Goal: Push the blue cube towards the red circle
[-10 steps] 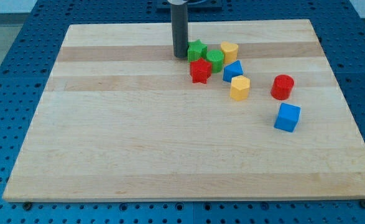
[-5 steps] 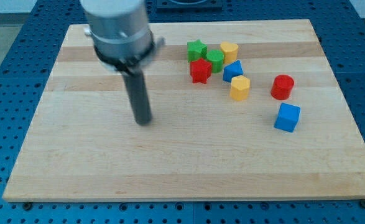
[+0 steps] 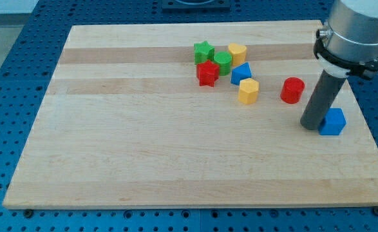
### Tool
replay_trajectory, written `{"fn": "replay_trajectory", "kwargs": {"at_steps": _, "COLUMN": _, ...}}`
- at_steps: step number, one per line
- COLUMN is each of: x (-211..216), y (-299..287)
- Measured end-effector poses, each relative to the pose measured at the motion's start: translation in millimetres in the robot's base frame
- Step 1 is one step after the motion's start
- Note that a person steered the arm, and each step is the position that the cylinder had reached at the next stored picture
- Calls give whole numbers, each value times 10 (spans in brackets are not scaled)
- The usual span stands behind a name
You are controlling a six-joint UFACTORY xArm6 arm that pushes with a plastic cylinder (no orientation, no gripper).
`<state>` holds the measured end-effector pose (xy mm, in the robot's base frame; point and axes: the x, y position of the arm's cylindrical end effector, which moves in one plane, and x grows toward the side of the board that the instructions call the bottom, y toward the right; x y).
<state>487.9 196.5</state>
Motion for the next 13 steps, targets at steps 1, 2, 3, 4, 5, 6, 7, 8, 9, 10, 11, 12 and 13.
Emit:
{"fn": "replay_trajectory", "kwargs": {"at_steps": 1, "x": 123, "y": -32}}
{"fn": "replay_trajectory", "kwargs": {"at_steps": 2, "x": 609, "y": -43}}
{"fn": "replay_trajectory", "kwargs": {"at_steps": 3, "x": 805, "y": 548}}
{"fn": "replay_trajectory", "kwargs": {"at_steps": 4, "x": 288, "y": 902}}
{"fn": "replay_trajectory", "kwargs": {"at_steps": 5, "x": -100, "y": 883}}
{"fn": "replay_trajectory", "kwargs": {"at_steps": 6, "x": -58, "y": 719}}
{"fn": "replay_trajectory", "kwargs": {"at_steps": 7, "x": 117, "y": 527}}
{"fn": "replay_trajectory", "kwargs": {"at_steps": 8, "x": 272, "y": 373}}
{"fn": "replay_trajectory", "kwargs": {"at_steps": 9, "x": 206, "y": 37}}
{"fn": "replay_trajectory", "kwargs": {"at_steps": 10, "x": 149, "y": -114}}
{"fn": "replay_trajectory", "kwargs": {"at_steps": 11, "x": 120, "y": 99}}
{"fn": "replay_trajectory", "kwargs": {"at_steps": 12, "x": 5, "y": 535}}
{"fn": "replay_trajectory", "kwargs": {"at_steps": 13, "x": -11, "y": 518}}
